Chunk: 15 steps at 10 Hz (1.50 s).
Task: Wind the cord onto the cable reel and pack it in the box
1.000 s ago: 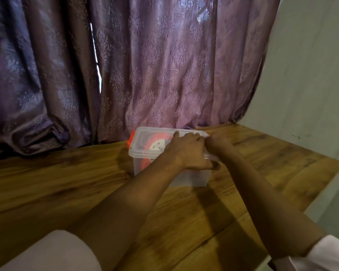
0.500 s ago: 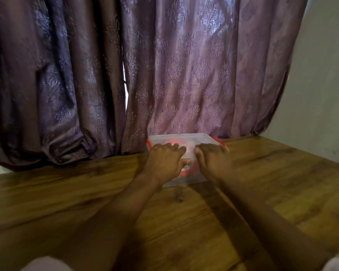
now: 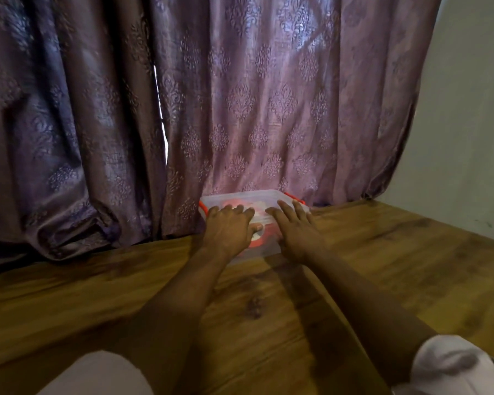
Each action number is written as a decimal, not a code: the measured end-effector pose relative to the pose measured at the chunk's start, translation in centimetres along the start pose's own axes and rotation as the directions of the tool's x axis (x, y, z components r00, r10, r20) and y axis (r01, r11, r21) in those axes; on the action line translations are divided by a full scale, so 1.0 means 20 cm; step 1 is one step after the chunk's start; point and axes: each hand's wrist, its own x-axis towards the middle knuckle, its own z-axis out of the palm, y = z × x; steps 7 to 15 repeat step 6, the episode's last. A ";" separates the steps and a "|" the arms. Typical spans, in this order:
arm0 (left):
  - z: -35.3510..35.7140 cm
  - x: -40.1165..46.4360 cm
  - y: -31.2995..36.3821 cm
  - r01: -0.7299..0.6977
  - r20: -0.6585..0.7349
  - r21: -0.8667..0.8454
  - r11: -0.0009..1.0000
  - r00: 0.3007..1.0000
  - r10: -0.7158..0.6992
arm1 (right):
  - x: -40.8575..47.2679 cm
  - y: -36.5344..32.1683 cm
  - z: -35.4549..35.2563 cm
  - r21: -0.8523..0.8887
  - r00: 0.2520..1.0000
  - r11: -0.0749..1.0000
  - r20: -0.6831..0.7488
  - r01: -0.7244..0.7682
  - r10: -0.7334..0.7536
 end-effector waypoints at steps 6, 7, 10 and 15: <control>-0.07 -0.30 0.01 -0.015 -0.063 0.046 0.999 0.998 0.018 | -0.25 0.03 -0.15 -0.038 0.997 0.998 0.060 -0.049 0.051; -0.07 -0.30 0.01 -0.015 -0.063 0.046 0.999 0.998 0.018 | -0.25 0.03 -0.15 -0.038 0.997 0.998 0.060 -0.049 0.051; -0.07 -0.30 0.01 -0.015 -0.063 0.046 0.999 0.998 0.018 | -0.25 0.03 -0.15 -0.038 0.997 0.998 0.060 -0.049 0.051; -0.07 -0.30 0.01 -0.015 -0.063 0.046 0.999 0.998 0.018 | -0.25 0.03 -0.15 -0.038 0.997 0.998 0.060 -0.049 0.051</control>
